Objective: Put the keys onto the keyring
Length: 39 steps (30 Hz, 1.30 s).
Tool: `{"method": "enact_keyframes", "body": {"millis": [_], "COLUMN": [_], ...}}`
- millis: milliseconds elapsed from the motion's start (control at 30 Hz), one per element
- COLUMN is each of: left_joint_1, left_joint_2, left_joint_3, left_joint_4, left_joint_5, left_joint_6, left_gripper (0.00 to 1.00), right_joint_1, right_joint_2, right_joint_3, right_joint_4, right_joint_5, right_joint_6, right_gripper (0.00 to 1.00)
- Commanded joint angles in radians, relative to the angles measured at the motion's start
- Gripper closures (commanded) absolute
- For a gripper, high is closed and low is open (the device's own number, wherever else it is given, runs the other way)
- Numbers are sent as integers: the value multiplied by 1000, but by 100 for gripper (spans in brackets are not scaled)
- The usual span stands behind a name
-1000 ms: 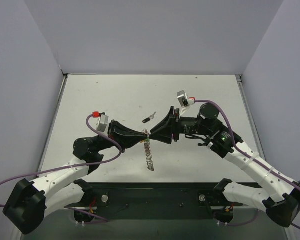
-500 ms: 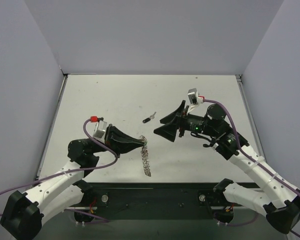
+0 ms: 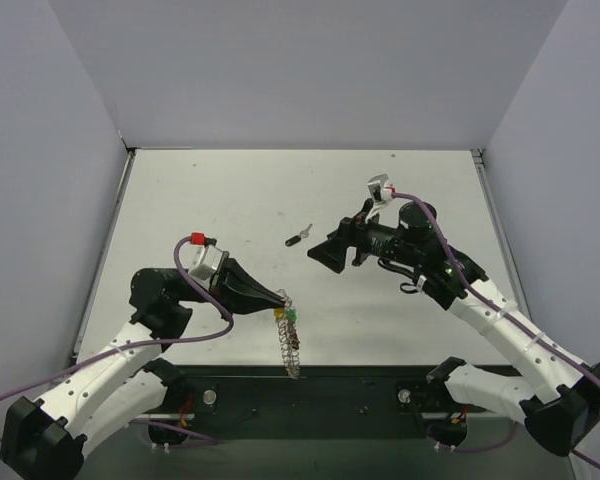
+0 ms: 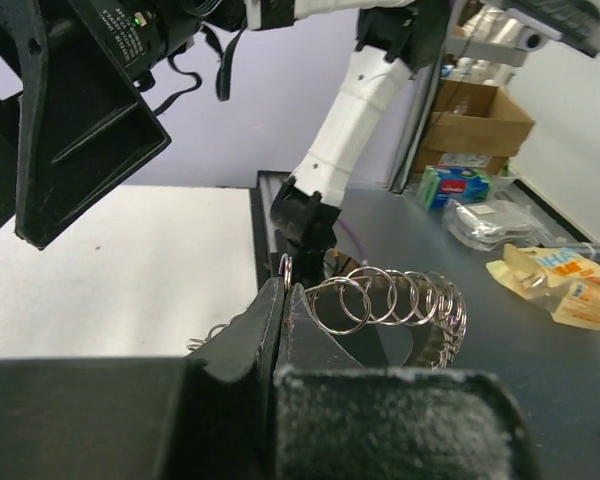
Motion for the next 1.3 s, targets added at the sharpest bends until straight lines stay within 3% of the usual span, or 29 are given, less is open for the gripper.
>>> {"method": "enact_keyframes", "body": {"millis": [0,100,200,333,600,1000,1267], "left_joint_1": [30,38,47,53,61,75,140], "left_joint_2": [-88,-152,-204,-238,-174,-155,-139], "left_joint_3": [71,104,145,185,294,288,272], "left_joint_4": [-362,-584,-761,-867,-1074,-1134,-1111], "left_joint_5": [-115,-250,-417,-560,-612,-703,-645], "left_joint_6": [215,396,482,501,556,539,507], "left_gripper": [100,100,100,100,100,100,100], "right_joint_1": [-13,-24,-33,-52,-59,-61,-93], "right_joint_2": [83,148,212,295,511,711,797], "right_joint_3": [73,95,107,142,265,430,499], "right_joint_4": [-42,-54,-59,-83,-132,-204,-207], "right_joint_5": [94,113,134,171,214,262,294], "right_joint_6": [-47,-48,-44,-55,-95,-76,-26], "right_gripper": [22,22,22,23,24,25,24]}}
